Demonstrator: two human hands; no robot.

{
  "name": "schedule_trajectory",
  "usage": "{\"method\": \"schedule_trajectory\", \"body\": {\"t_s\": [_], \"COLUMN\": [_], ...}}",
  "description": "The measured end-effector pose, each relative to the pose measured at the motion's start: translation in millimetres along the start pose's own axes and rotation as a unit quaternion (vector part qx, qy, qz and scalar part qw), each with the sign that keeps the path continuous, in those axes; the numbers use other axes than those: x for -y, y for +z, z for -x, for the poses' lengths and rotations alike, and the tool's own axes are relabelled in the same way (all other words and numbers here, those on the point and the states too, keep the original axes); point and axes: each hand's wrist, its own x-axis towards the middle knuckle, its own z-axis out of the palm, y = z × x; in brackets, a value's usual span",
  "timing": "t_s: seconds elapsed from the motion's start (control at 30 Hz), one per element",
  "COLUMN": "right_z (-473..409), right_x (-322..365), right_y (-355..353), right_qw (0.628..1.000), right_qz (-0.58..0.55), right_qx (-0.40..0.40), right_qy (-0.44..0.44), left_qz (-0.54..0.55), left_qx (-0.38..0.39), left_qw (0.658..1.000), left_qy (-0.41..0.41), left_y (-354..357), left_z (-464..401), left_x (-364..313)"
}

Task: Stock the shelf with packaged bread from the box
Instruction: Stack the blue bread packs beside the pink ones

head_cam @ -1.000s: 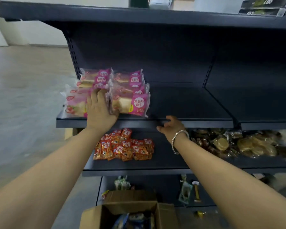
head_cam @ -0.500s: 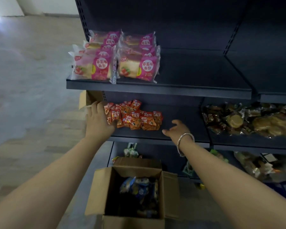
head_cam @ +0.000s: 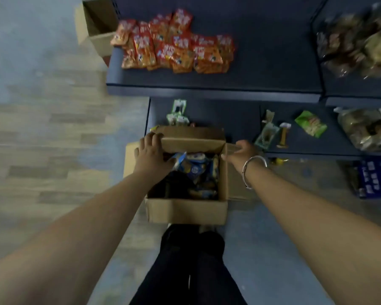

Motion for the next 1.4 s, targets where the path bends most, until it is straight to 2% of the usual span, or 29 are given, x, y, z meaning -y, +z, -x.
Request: {"method": "schedule_trajectory", "body": {"t_s": [0.13,0.4,0.5,0.6,0.67,0.77,0.87,0.93,1.03,1.1,1.17,1.27,1.33,1.4], "right_z": [-29.0,-118.2,-161.3,-205.0,-233.2,-276.6,-319.2,-343.3,-366.7,-373.9,-373.6,-369.6,-374.8,-376.8], "right_x": [-42.2,-127.1,-163.4,-198.3,-217.6,-238.3,-252.2,-260.2,-276.3,-280.9,-282.2,-284.6,-288.5,-288.6], "right_y": [28.5,95.1,129.7,159.0,175.5,200.8,221.9,236.1,255.0,260.4,258.5,254.8,255.4,258.0], "right_qw": [0.999,0.994,0.992,0.982,0.961,0.89,0.819,0.794,0.768,0.76,0.779,0.761,0.754,0.771], "right_qz": [0.028,0.073,0.093,0.172,0.261,0.432,0.541,0.572,0.6,0.61,0.588,0.616,0.619,0.593], "right_qx": [0.018,0.037,0.045,0.07,0.092,0.128,0.174,0.196,0.222,0.217,0.215,0.198,0.214,0.224], "right_qy": [0.042,0.076,0.067,0.029,-0.011,-0.066,-0.075,-0.057,-0.031,-0.055,-0.051,-0.053,-0.053,-0.059], "left_qz": [-0.032,0.043,0.055,0.04,0.008,-0.067,-0.134,-0.17,-0.199,-0.215,-0.229,-0.212,-0.197,-0.187], "left_qx": [0.066,0.136,0.175,0.224,0.254,0.318,0.362,0.381,0.394,0.407,0.414,0.42,0.427,0.431], "left_qw": [0.997,0.983,0.977,0.97,0.965,0.945,0.922,0.908,0.896,0.885,0.879,0.881,0.881,0.882], "left_qy": [-0.03,-0.115,-0.111,-0.089,-0.063,-0.03,0.01,0.027,0.054,0.062,0.063,0.055,0.053,0.042], "left_y": [50.8,157.7,215.2,276.8,316.1,370.0,412.6,432.7,451.7,459.3,466.5,473.6,475.5,473.6], "left_z": [-9.3,-63.2,-82.0,-100.4,-113.3,-133.8,-156.9,-169.2,-176.9,-178.3,-180.9,-182.5,-184.1,-184.5], "left_x": [24.7,78.3,92.6,103.5,109.5,118.4,123.7,126.6,132.1,135.1,138.6,139.3,138.5,138.2]}}
